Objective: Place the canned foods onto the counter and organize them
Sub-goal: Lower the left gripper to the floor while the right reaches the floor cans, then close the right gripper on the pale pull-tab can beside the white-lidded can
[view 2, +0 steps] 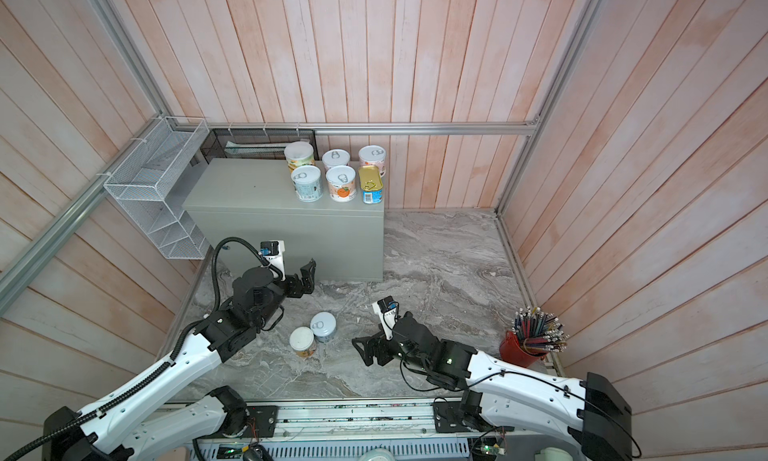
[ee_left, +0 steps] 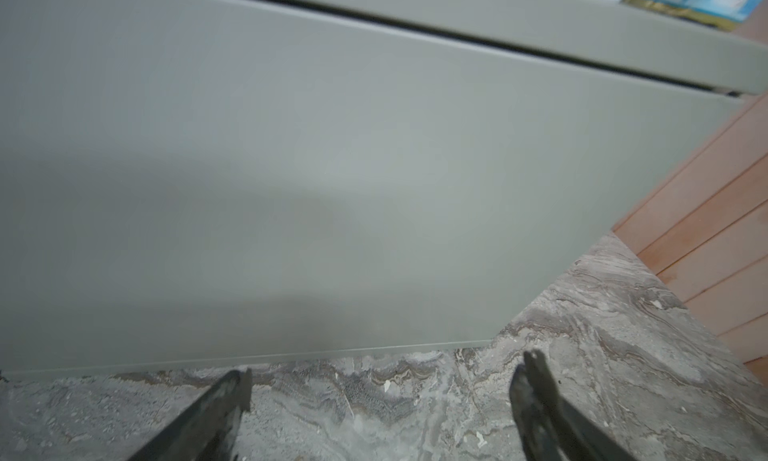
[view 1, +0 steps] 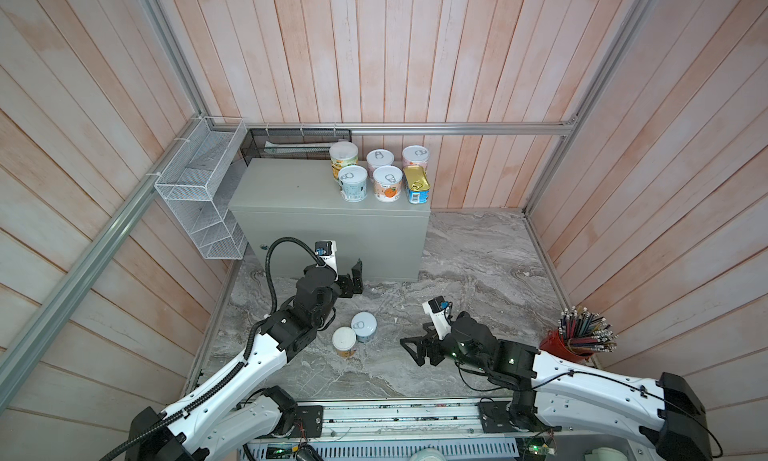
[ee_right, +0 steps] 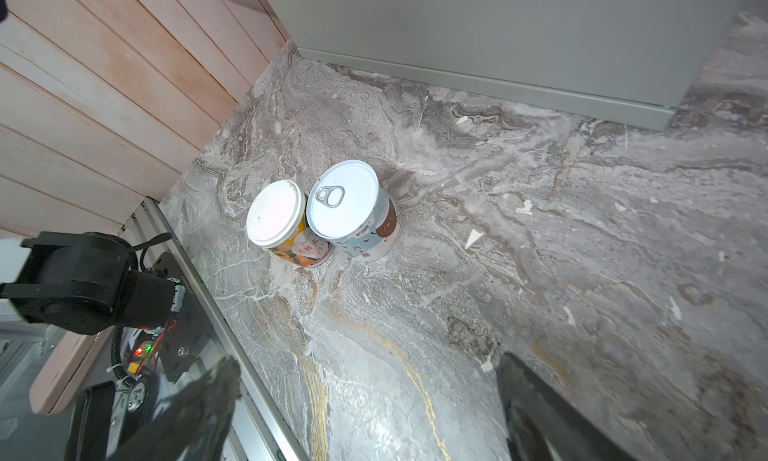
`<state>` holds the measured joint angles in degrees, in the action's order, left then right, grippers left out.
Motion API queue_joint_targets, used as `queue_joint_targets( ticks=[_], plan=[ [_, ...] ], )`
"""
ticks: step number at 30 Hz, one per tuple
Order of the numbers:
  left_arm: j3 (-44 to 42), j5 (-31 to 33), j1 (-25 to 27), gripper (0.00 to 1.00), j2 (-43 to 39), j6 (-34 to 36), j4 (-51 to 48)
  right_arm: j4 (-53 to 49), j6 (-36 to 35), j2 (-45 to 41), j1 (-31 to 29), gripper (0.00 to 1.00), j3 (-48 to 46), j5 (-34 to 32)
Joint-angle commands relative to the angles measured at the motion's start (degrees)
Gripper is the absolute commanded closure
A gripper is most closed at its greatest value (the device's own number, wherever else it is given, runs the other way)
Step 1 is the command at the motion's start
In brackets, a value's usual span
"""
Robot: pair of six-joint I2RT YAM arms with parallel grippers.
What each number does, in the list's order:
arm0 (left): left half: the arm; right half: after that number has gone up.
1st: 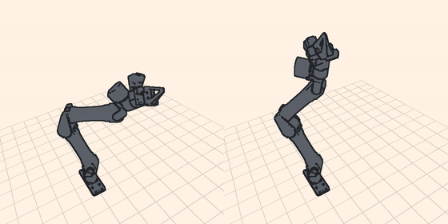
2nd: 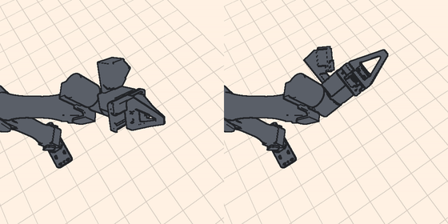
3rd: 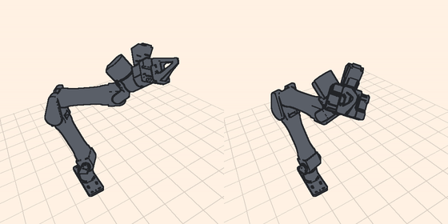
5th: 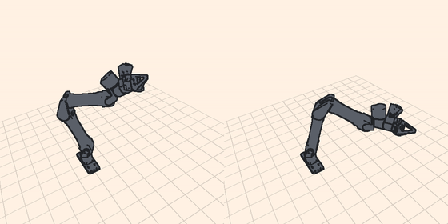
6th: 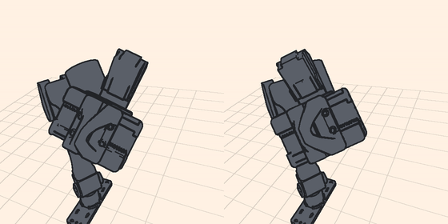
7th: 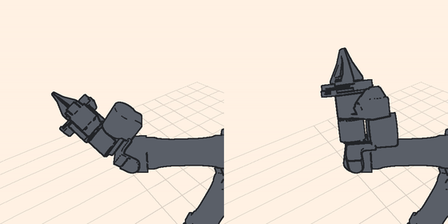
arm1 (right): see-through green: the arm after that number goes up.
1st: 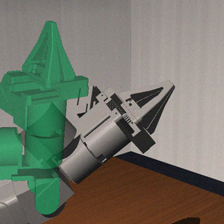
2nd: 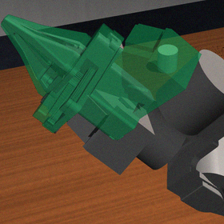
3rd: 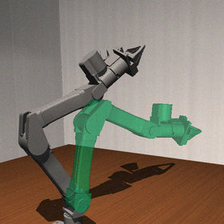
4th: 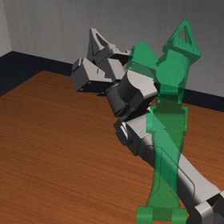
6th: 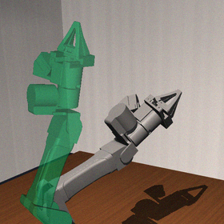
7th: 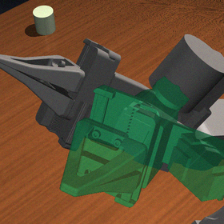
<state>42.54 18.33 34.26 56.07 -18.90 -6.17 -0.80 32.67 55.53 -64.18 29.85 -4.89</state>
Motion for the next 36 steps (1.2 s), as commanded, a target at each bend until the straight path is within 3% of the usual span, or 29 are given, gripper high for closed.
queue_joint_targets(
  ticks=[1, 7, 13, 21, 25, 36],
  plan=[
    [-3.0, -4.3, -1.3, 0.0, -1.4, -4.4, 0.0, 3.3, -2.0, 5.6, -1.6, 0.04, 3.0, -2.9],
    [-6.0, -3.3, -3.8, 0.0, -2.2, -8.8, -1.7, 7.8, -2.3, 17.3, -2.8, 0.04, 8.5, -2.9],
    [-9.5, -11.1, -12.0, 0.0, -1.5, -11.2, -0.3, 9.5, -2.4, 26.4, -2.8, 0.06, 14.1, -2.2],
    [-14.7, -9.4, -12.7, 0.0, -5.1, -10.4, 4.6, 8.2, -2.5, 33.1, -2.9, 0.08, 19.4, -3.9],
    [-21.6, -10.6, -12.7, 0.0, -9.9, -10.0, 13.1, 6.3, -2.1, 34.5, -2.9, 0.08, 20.8, -4.5],
    [-24.4, -11.1, -12.7, 0.0, -10.0, -10.5, 14.6, 3.0, -2.1, 38.0, -4.5, 0.09, 22.3, -3.1]
  ],
)
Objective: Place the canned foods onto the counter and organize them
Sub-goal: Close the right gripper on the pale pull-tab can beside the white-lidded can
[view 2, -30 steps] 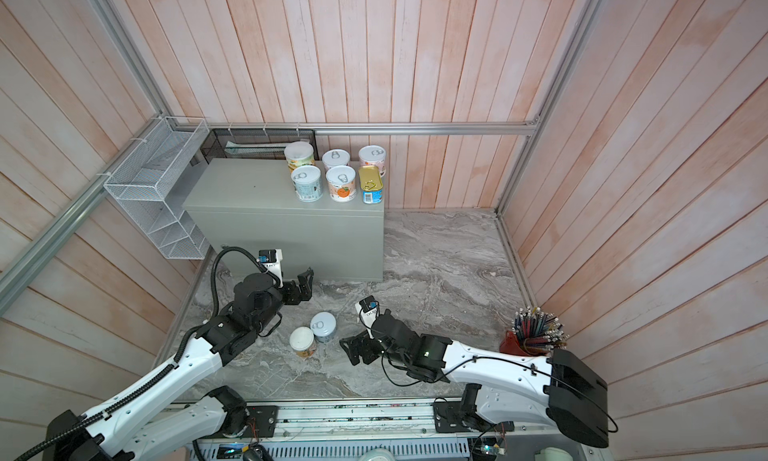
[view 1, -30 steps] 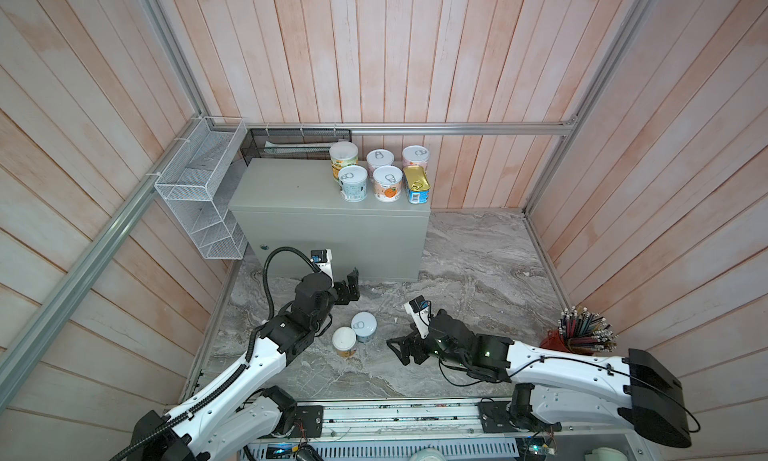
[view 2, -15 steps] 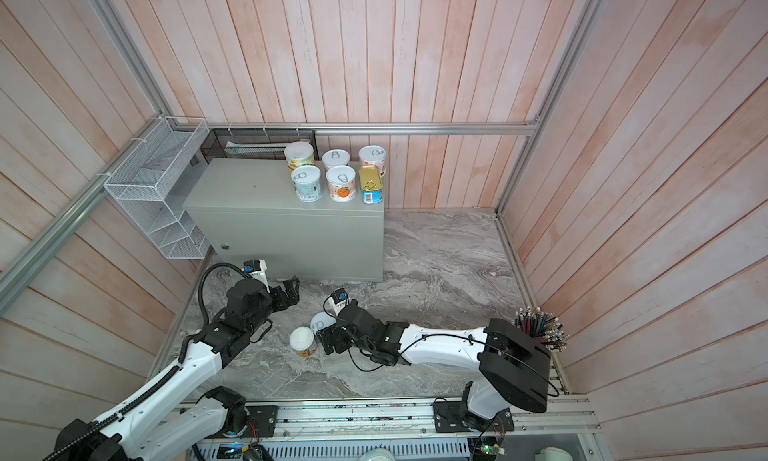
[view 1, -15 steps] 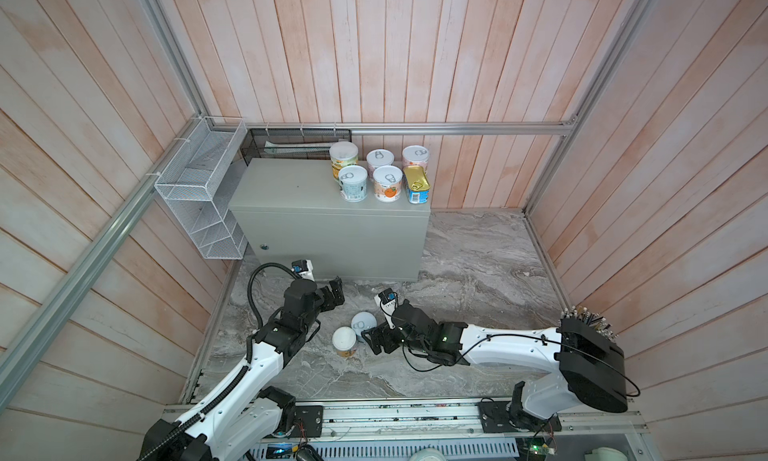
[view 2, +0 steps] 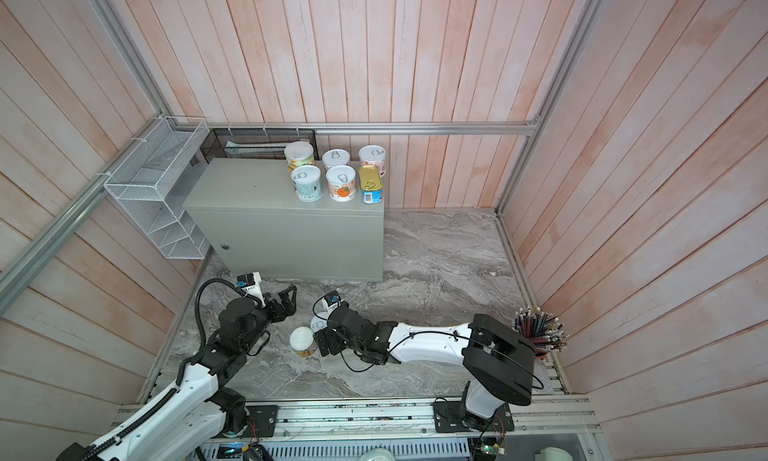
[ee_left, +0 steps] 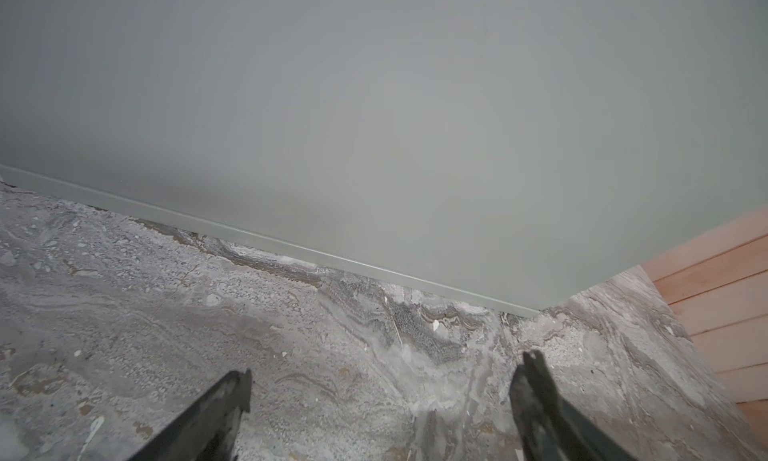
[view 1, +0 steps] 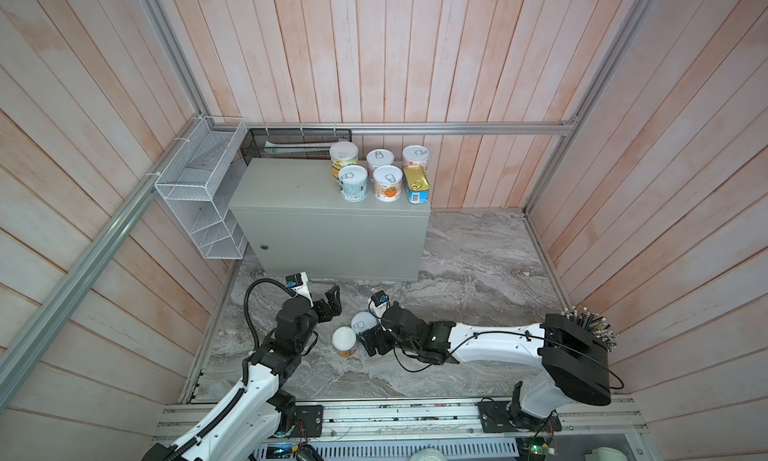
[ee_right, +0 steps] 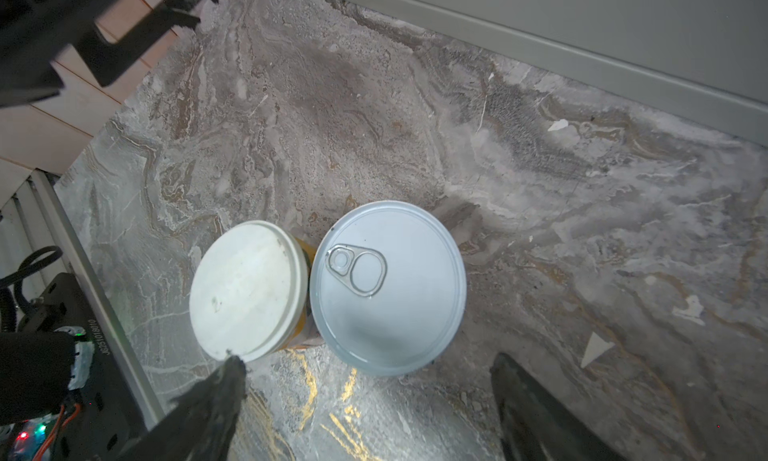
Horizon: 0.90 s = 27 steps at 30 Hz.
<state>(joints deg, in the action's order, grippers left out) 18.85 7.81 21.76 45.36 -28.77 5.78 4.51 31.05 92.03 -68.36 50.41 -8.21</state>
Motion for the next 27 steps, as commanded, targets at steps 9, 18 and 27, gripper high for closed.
queue_joint_targets(
  ticks=[9, 18, 27],
  plan=[
    [-1.0, -1.0, -0.2, 0.0, 1.8, -0.1, 3.5, -7.5, 0.2, 5.9, -0.6, 0.14, 5.6, -1.6],
    [-1.6, -1.5, -0.2, 0.0, 2.8, 0.2, 5.0, -9.1, 0.6, 8.1, -0.2, 0.16, 7.9, -4.7],
    [-1.9, -2.3, -0.2, 0.0, 3.0, 0.5, 5.7, -9.9, 1.2, 10.6, 1.7, 0.2, 10.6, -4.8]
  ],
)
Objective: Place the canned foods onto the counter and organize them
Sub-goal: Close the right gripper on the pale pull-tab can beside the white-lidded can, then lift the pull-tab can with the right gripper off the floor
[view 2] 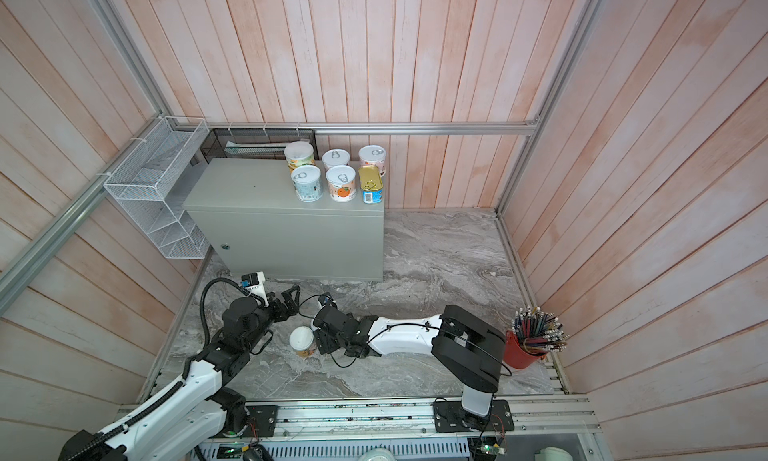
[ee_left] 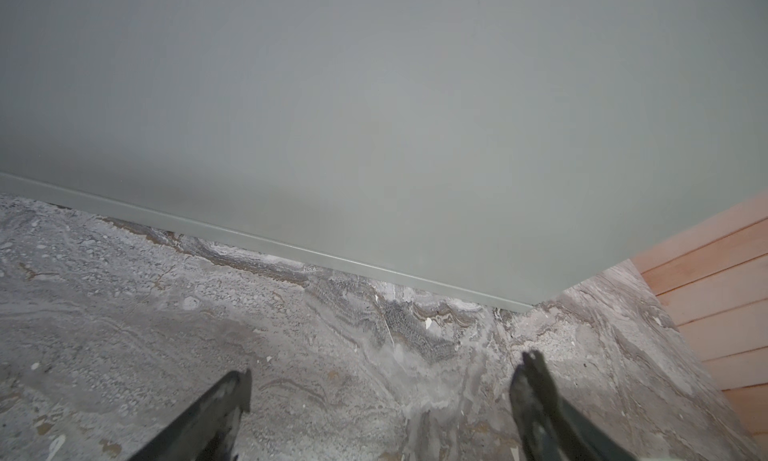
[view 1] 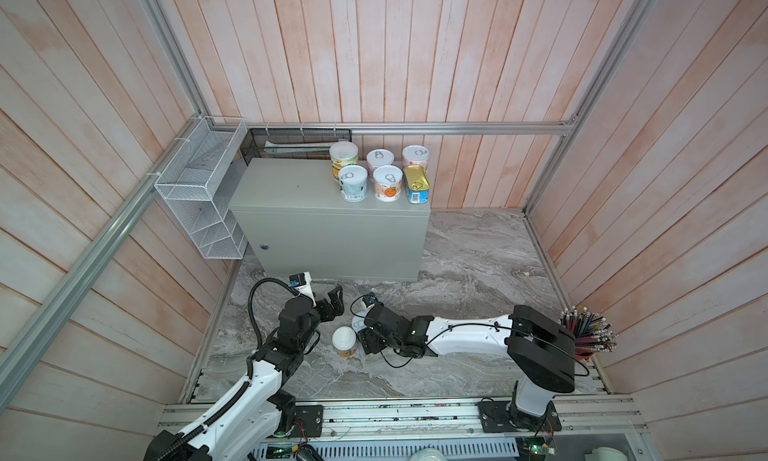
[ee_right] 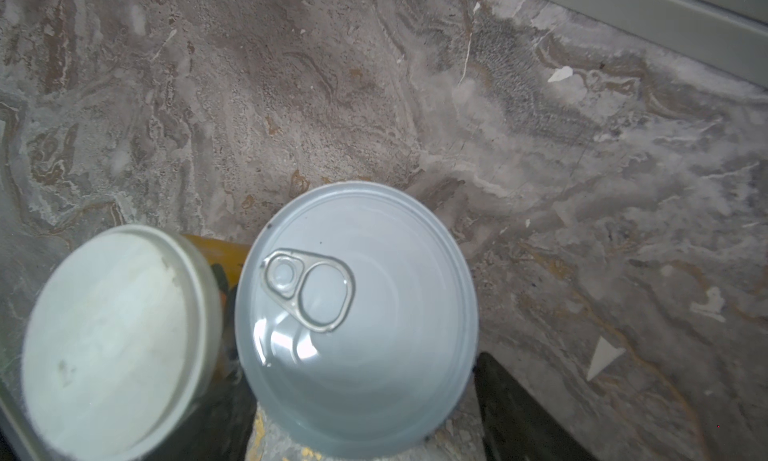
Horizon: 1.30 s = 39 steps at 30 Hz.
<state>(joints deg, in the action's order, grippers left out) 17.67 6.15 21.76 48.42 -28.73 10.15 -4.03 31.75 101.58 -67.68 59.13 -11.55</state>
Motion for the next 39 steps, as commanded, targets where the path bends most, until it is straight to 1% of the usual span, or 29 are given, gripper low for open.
queue_joint_targets(
  ticks=[1, 4, 11, 18, 22, 25, 27, 29, 32, 39],
  plan=[
    [-0.7, -0.7, -0.2, 0.0, -0.3, 0.6, 1.3, -1.5, 0.5, 1.4, 1.3, 0.2, 2.3, -1.4],
    [-1.1, -0.9, -0.2, 0.0, -1.0, 0.8, 1.5, -1.6, 0.6, 2.1, 2.2, 0.21, 3.0, -1.4],
    [-1.6, -2.0, -0.2, 0.0, -2.1, 1.1, 2.1, 1.2, 1.1, 3.0, 3.9, 0.21, 3.3, 1.2],
    [-1.5, -2.3, -0.2, 0.0, -2.1, 1.0, 1.9, 0.6, 0.3, 4.8, 5.0, 0.21, 5.3, 0.6],
    [-1.5, -2.5, -0.2, 0.0, -2.2, 1.0, 1.9, 0.2, 0.3, 5.9, 5.7, 0.17, 6.9, 0.9],
    [-1.5, -2.6, -0.3, 0.0, -2.1, 1.0, 2.0, -0.1, 0.0, 6.6, 6.2, 0.13, 8.0, 0.9],
    [-1.5, -2.6, -0.2, 0.0, -2.1, 1.1, 2.0, -0.3, -0.3, 7.0, 6.4, 0.13, 8.7, 0.9],
    [-1.5, -2.6, -0.3, 0.0, -2.0, 1.1, 2.0, -1.0, -0.2, 7.4, 6.7, 0.16, 9.3, 0.8],
    [-1.5, -2.6, -0.3, 0.0, -2.1, 1.1, 1.9, -1.7, -0.1, 7.3, 6.9, 0.19, 9.4, 0.2],
    [-1.3, -2.8, -0.2, 0.0, -1.3, 1.0, 2.1, -7.7, -1.4, 9.6, 6.7, 0.2, 13.5, -0.5]
  ],
)
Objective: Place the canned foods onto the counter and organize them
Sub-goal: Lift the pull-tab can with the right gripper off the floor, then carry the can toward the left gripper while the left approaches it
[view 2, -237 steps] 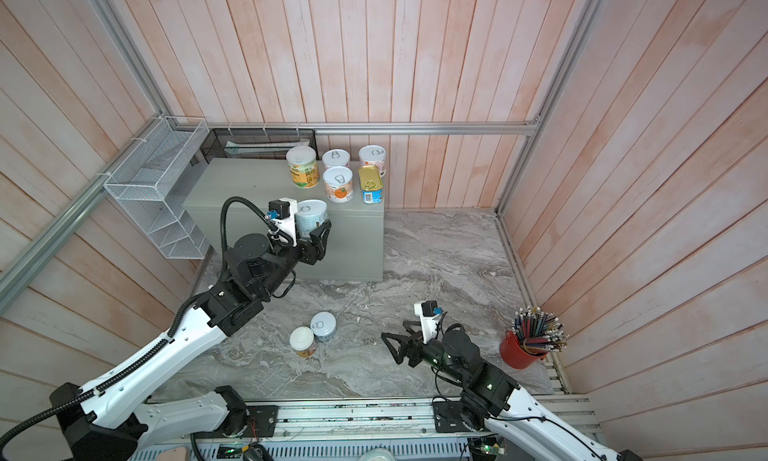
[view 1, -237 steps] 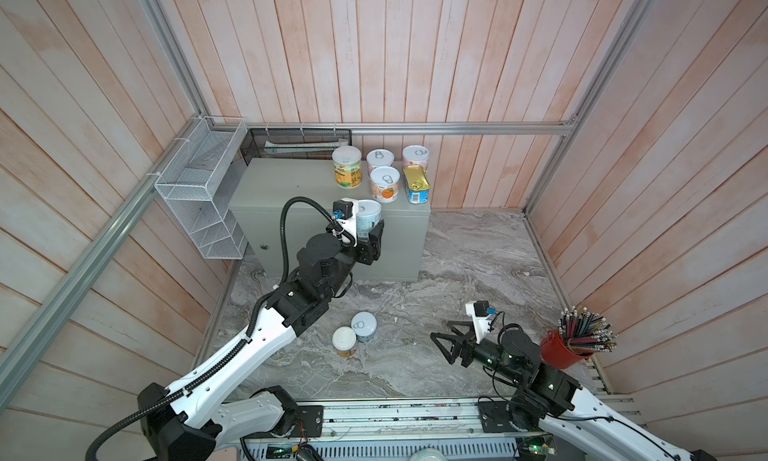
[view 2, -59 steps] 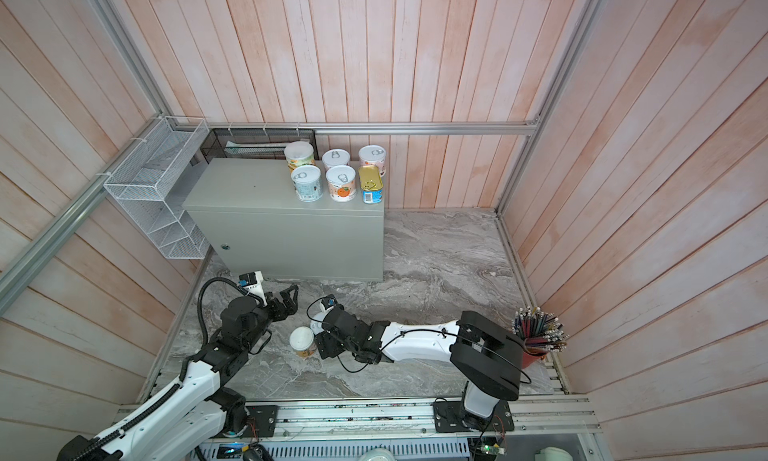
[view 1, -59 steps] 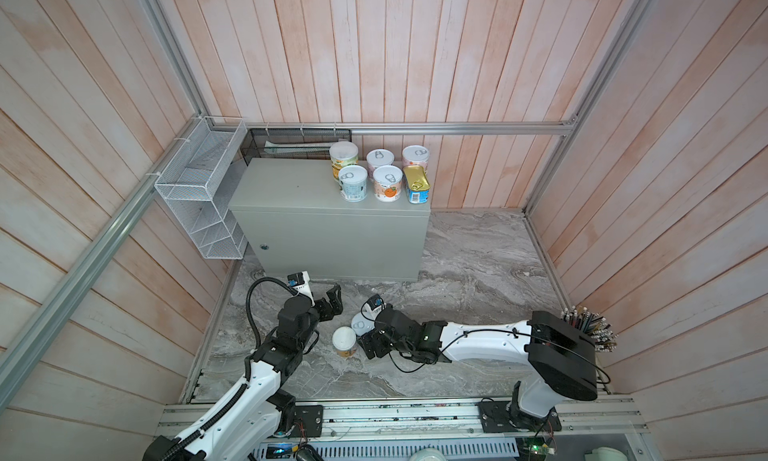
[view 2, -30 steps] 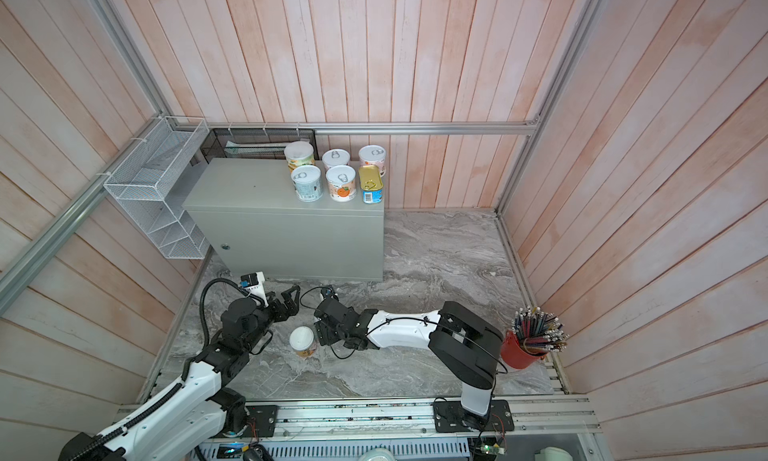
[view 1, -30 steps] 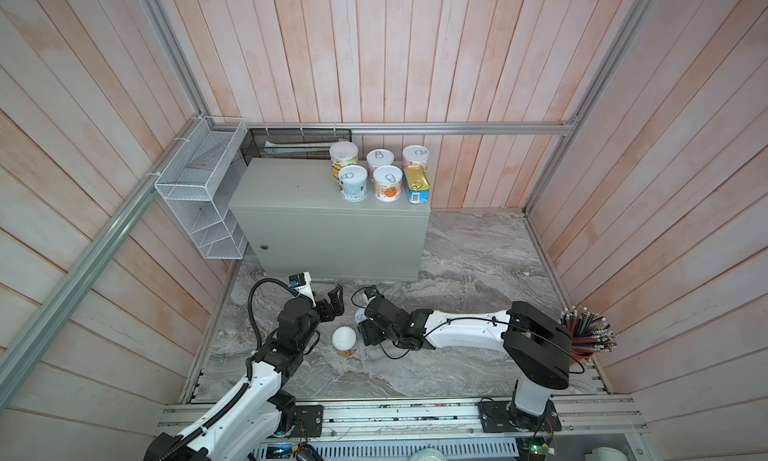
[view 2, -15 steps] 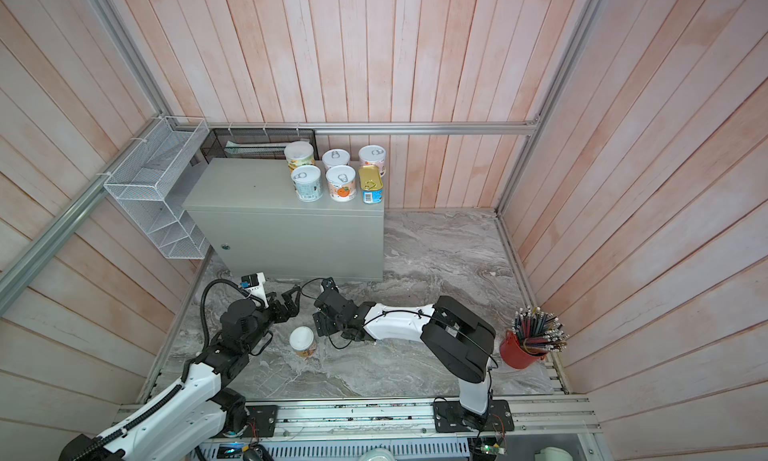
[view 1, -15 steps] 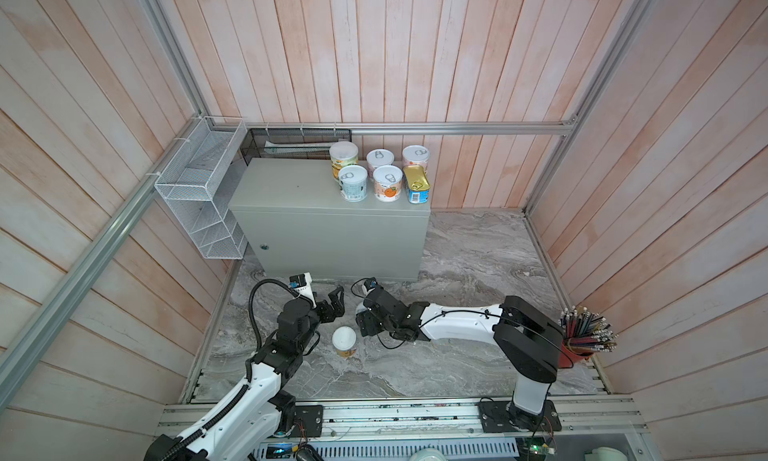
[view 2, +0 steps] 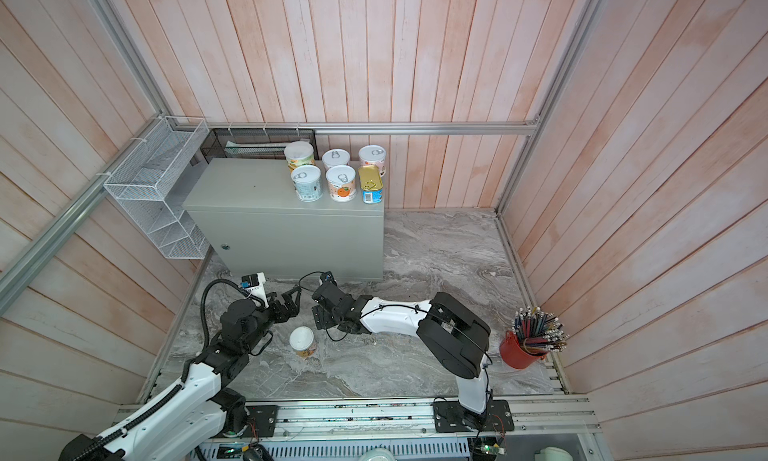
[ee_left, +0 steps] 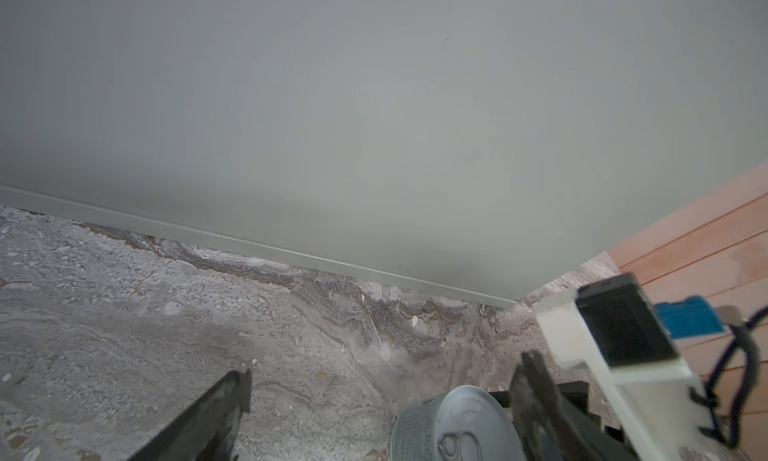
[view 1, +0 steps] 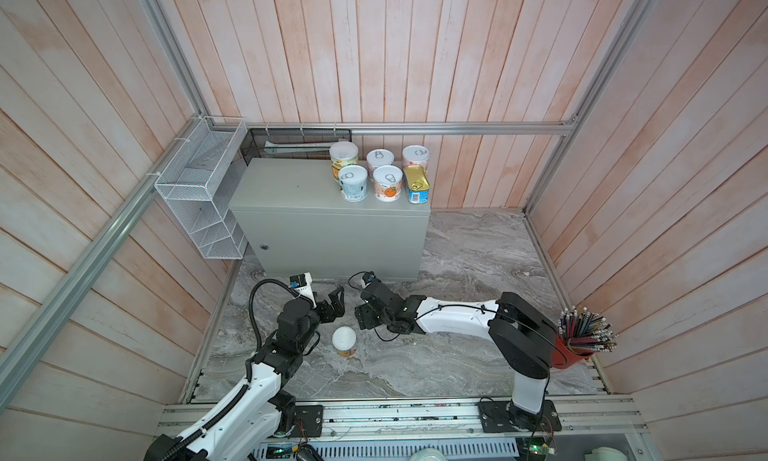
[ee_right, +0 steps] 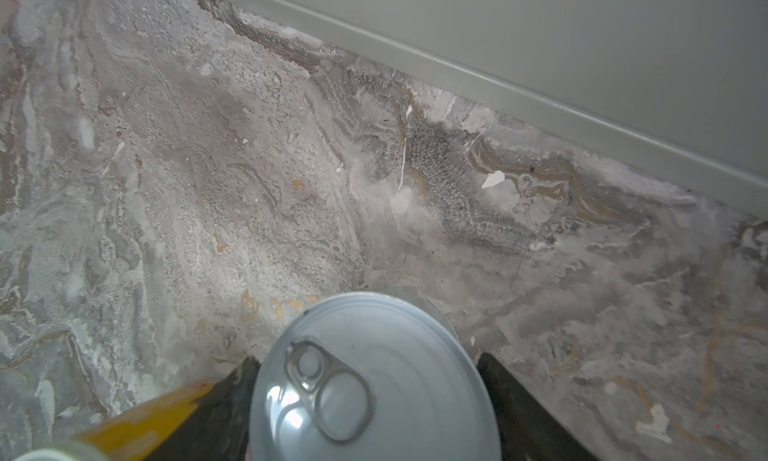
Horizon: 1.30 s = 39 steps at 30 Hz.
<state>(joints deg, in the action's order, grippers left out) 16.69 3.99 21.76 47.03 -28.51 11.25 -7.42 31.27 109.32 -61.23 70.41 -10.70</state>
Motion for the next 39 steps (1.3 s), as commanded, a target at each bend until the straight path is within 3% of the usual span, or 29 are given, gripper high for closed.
queue_joint_targets(
  ticks=[1, 8, 13, 18, 33, 39],
  plan=[
    [-0.4, -0.7, -0.3, 0.0, 0.1, 0.8, 1.1, -4.5, -0.9, 2.1, 0.1, 0.2, 2.3, -1.0],
    [-0.5, -1.0, -0.2, 0.0, 0.0, 0.7, 1.2, -3.0, 0.1, 2.0, 0.0, 0.2, 1.4, -0.3],
    [-0.6, -1.2, -0.2, 0.0, 0.0, 0.8, 1.2, -3.9, 0.2, 1.6, 0.1, 0.36, 1.7, -0.9],
    [-0.3, -2.2, -0.2, 0.0, 0.1, 1.4, 1.3, -7.1, 0.2, -0.4, 0.2, 0.4, 2.5, -1.4],
    [0.1, -5.0, -0.1, 0.0, -0.4, 2.4, 0.3, -2.7, 5.0, -16.5, 4.0, 0.43, -10.1, 1.2],
    [0.8, -9.8, 0.1, 0.0, 0.0, 3.2, 1.3, -1.6, 6.6, -22.3, 6.4, 0.44, -15.1, 2.5]
  ],
)
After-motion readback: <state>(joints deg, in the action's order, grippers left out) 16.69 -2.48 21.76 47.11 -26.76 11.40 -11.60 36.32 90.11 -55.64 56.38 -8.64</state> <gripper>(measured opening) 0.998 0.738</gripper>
